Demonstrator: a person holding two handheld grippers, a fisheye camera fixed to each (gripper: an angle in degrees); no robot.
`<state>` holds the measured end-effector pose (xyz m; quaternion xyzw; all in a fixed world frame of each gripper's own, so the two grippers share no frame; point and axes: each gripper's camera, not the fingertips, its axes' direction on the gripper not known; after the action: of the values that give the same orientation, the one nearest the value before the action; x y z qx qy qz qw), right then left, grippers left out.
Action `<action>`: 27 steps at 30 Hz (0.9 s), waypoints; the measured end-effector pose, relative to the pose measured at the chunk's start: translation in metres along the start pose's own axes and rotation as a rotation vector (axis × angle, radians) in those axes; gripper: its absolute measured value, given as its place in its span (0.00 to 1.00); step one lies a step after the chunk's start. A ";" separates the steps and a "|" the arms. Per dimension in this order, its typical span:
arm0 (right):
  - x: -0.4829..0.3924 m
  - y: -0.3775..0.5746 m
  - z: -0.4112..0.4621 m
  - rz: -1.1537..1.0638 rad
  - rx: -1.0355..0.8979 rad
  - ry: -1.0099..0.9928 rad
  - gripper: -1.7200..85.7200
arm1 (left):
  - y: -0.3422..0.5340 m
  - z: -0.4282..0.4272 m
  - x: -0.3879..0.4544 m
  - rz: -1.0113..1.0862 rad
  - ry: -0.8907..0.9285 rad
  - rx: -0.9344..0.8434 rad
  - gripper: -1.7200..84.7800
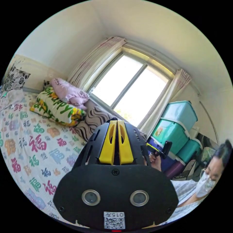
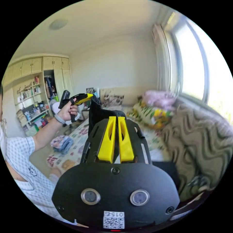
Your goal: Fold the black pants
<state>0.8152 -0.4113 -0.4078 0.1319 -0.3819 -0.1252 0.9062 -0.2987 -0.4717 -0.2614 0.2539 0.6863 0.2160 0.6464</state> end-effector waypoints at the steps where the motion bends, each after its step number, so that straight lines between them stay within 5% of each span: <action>1: -0.003 -0.036 -0.030 -0.058 0.066 0.052 0.02 | -0.035 0.002 0.021 0.018 0.037 0.036 0.01; 7: -0.086 -0.161 -0.137 -0.328 0.325 0.151 0.02 | -0.132 -0.076 0.131 0.233 0.108 0.272 0.01; 12: -0.159 -0.190 -0.127 -0.444 0.286 -0.069 0.02 | -0.127 -0.174 0.141 0.281 0.029 0.354 0.01; 21: -0.312 -0.034 0.114 -0.368 -0.086 -0.787 0.03 | 0.041 -0.361 -0.038 0.018 -0.144 0.194 0.01; 27: -0.451 0.156 0.316 -0.113 -0.562 -1.041 0.05 | 0.267 -0.499 -0.183 -0.515 -0.452 0.167 0.01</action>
<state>0.2999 -0.1632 -0.4400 -0.1715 -0.7206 -0.3177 0.5919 -0.7709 -0.3627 0.0831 0.1661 0.5826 -0.0727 0.7923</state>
